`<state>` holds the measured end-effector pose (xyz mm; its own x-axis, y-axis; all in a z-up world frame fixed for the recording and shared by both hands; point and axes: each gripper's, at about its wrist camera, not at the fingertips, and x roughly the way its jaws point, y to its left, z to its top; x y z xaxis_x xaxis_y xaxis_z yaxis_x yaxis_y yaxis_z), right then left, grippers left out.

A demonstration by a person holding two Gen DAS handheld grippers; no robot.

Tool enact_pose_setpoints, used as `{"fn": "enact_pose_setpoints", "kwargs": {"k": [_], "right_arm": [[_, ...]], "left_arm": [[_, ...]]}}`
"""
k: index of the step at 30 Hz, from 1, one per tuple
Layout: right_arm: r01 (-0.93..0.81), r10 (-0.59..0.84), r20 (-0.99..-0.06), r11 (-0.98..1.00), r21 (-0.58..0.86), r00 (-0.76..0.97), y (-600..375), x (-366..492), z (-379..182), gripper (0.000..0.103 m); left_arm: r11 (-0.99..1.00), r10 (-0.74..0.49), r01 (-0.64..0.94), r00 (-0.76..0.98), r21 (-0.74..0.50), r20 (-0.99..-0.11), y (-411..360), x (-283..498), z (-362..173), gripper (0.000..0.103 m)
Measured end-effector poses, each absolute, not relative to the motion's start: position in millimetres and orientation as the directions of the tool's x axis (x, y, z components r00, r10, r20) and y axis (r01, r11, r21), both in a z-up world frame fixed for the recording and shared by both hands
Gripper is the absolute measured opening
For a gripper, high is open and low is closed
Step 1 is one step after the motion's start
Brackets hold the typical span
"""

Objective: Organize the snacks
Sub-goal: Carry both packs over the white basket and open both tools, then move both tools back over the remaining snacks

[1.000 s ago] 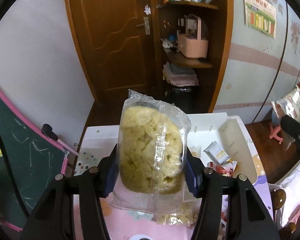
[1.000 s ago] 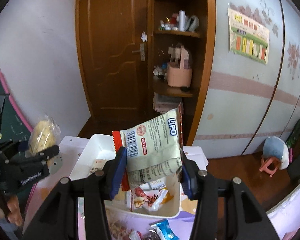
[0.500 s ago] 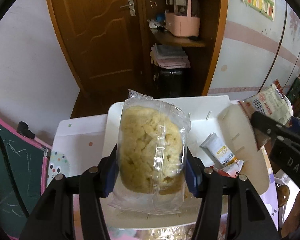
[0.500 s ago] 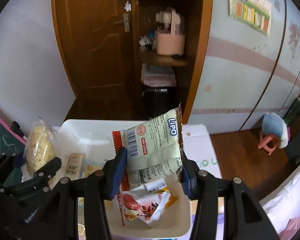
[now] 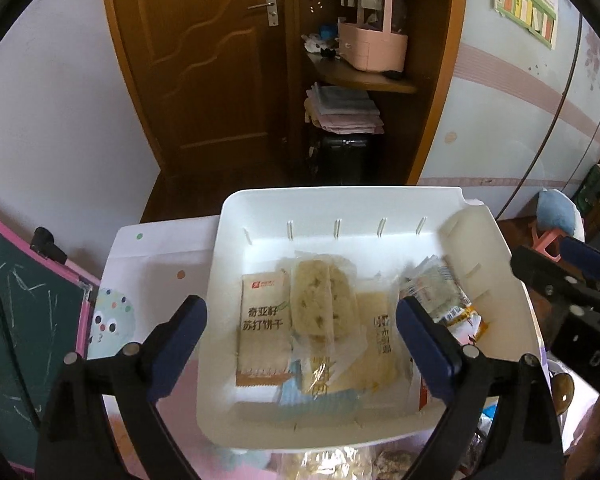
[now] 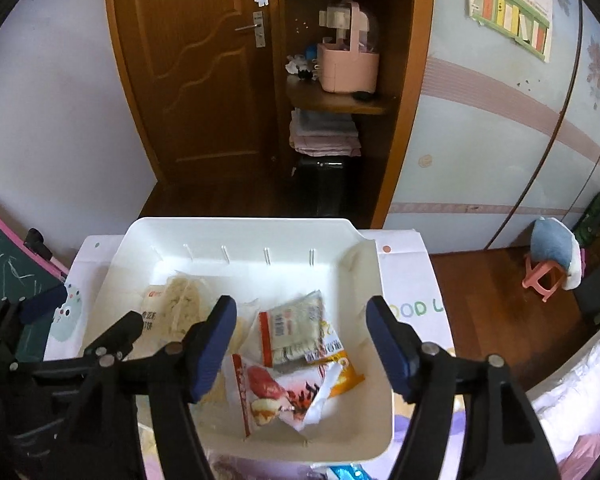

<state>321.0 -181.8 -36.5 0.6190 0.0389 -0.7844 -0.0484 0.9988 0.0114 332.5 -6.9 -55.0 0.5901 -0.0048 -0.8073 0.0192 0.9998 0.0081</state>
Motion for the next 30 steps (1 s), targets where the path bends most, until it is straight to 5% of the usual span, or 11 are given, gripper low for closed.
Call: {"fn": "enact_pose_setpoints", "kwargs": {"k": [18,30], "right_arm": [[-0.070,0.067,-0.726,0.997,0.026,0.684,-187.1,213.8,34.2,0.073],[0.011,-0.082,-0.592,0.993,-0.121,0.802,-194.6,124.5,61.4,0.073]], "left_arm": [[0.998,0.010,0.035,0.673,0.045,-0.739,-3.4,221.2,15.6,0.095],[0.997,0.007,0.047,0.747,0.064,-0.664,0.7,131.3,44.0,0.095]]}}
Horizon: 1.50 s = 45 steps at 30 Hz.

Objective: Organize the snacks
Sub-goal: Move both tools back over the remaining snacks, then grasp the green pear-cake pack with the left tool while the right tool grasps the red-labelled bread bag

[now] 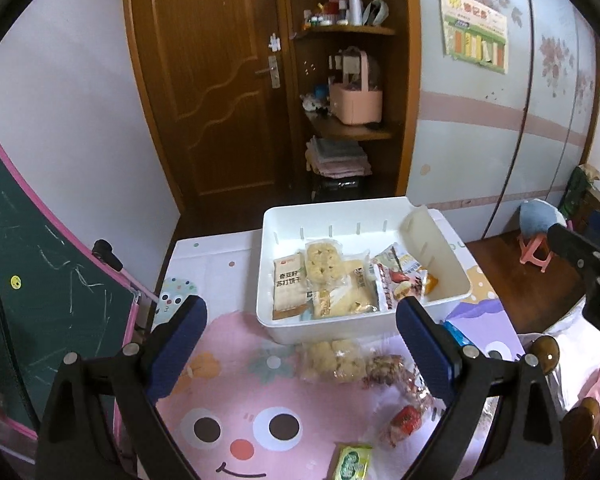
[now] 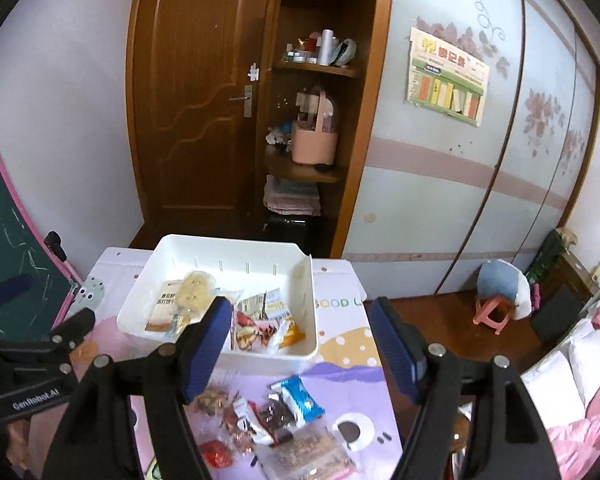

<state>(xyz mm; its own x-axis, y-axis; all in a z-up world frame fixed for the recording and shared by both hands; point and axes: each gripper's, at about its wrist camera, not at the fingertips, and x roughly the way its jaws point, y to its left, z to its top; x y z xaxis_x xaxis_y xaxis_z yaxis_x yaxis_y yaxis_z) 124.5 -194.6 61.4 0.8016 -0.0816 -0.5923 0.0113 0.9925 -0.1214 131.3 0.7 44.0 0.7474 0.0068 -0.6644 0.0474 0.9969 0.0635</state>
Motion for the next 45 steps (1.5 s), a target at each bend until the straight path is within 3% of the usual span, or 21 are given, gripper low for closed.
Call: {"fn": "enact_pose_setpoints", "kwargs": {"k": [6,14,24,29,36,45], "right_arm": [[-0.072,0.026,-0.585,0.996,-0.056,0.810,-204.8,91.8,54.0,0.073],[-0.100,0.048,-0.627,0.994,-0.048,0.778,-209.1,65.6,27.0,0.072],[-0.116,0.109,-0.662,0.993,0.033,0.742,-213.0,39.9,-31.0,0.072],[-0.121,0.125,-0.729,0.991,0.058,0.673,-203.5,39.9,-78.0,0.072],[-0.075,0.213,-0.812,0.976,0.206,0.543,-197.6,51.6,-136.0,0.072],[-0.048,0.296,-0.834,0.950,0.310,0.467,-185.0,75.8,-162.5,0.072]], "left_arm": [[0.994,0.022,0.050,0.772,0.095,-0.635,-2.4,96.6,43.2,0.095],[0.996,0.025,0.031,0.777,0.078,-0.629,2.2,70.3,28.0,0.095],[1.000,0.005,0.005,0.685,0.011,-0.729,15.2,58.2,-48.8,0.095],[0.999,-0.022,0.041,0.600,0.004,-0.799,1.9,58.7,-99.7,0.095],[0.997,-0.050,0.079,0.497,-0.013,-0.866,-12.9,63.0,-160.1,0.095],[0.993,-0.097,0.097,0.394,-0.063,-0.914,-16.1,74.7,-202.9,0.078]]}}
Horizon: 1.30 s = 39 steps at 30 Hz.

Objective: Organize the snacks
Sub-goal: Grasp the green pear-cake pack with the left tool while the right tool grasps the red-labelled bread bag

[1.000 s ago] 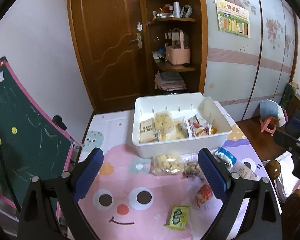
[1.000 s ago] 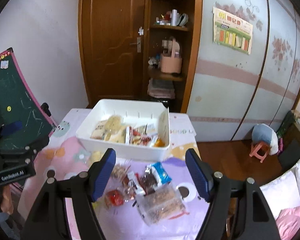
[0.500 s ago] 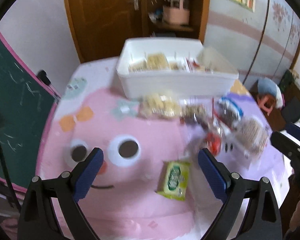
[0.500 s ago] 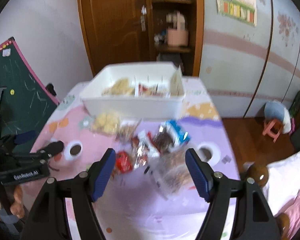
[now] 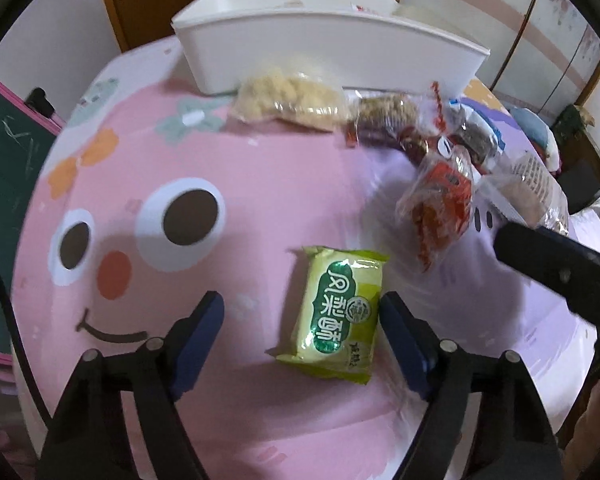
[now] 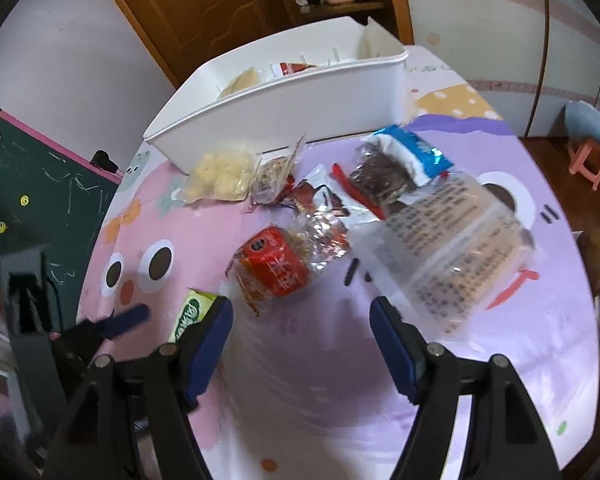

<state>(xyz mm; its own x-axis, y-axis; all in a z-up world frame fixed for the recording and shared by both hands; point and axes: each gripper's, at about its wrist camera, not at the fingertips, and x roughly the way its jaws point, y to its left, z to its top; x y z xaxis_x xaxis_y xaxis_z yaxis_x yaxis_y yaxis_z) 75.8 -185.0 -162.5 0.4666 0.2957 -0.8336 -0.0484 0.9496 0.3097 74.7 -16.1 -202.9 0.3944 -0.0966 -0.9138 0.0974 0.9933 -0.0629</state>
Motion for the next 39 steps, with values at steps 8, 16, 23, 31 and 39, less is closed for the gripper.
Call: {"fn": "enact_pose_setpoints", "kwargs": {"k": [8,16,23,31,39], "right_arm": [[-0.043,0.287,-0.851,0.953,0.299,0.440,-166.1,110.9,-176.8,0.071],[-0.058,0.210,-0.871,0.977,0.206,0.444,-146.0,122.5,-188.9,0.071],[-0.080,0.127,-0.880,0.992,0.102,0.457,-136.3,119.1,-190.4,0.073],[-0.068,0.082,-0.898,0.996,0.058,0.433,-130.4,120.6,-201.2,0.075],[-0.098,0.138,-0.883,0.990,0.104,0.449,-135.5,111.2,-198.1,0.052]], "left_arm": [[0.993,-0.068,0.119,0.420,-0.019,-0.905,-20.6,78.5,-207.2,0.065],[0.995,-0.073,0.089,0.450,-0.037,-0.890,-4.8,79.3,-201.5,0.036],[0.995,-0.088,0.078,0.449,-0.059,-0.889,-0.3,78.4,-201.4,0.036],[0.996,-0.092,0.055,0.441,-0.076,-0.893,5.7,76.4,-201.1,0.036],[0.996,-0.090,0.043,0.443,-0.079,-0.892,7.9,74.5,-198.3,0.035]]}}
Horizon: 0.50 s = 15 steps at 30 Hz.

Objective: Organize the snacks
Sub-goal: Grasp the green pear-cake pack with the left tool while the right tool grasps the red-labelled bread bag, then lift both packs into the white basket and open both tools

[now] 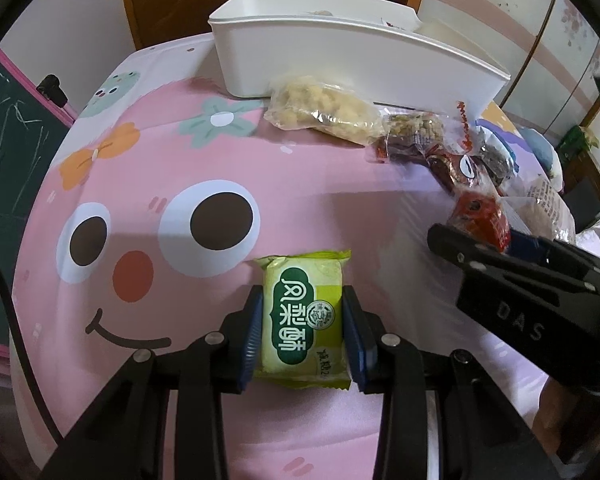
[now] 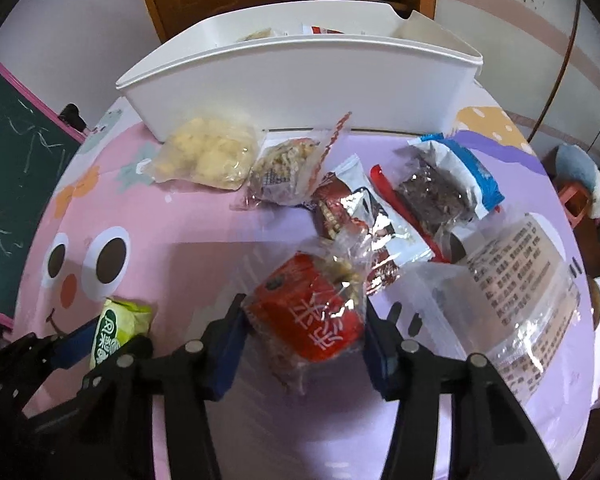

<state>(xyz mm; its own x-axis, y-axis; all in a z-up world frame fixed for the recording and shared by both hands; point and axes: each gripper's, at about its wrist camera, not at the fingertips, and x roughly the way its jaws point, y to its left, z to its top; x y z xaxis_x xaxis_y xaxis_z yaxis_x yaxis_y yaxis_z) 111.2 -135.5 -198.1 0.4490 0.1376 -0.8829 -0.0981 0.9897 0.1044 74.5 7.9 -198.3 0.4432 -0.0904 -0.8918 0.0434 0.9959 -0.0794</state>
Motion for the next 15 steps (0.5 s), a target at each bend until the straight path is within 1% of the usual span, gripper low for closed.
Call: {"fn": "enact_pose_setpoints", "kwargs": {"k": [3,8,15], "right_arm": [[-0.107,0.187,-0.874,0.982,0.156,0.449,-141.7,103.1,-193.7,0.051],[-0.133,0.208,-0.847,0.978,0.163,0.489,-147.7,86.8,-172.7,0.051],[-0.160,0.229,-0.786,0.973,0.167,0.574,-158.2,67.4,-134.1,0.051]], "left_arm": [[0.996,-0.087,0.040,0.457,-0.077,-0.885,9.1,72.0,-192.5,0.035],[0.997,-0.082,0.035,0.490,-0.074,-0.868,11.6,67.4,-175.0,0.035],[0.998,-0.070,0.034,0.537,-0.062,-0.841,12.2,62.3,-139.8,0.035]]}}
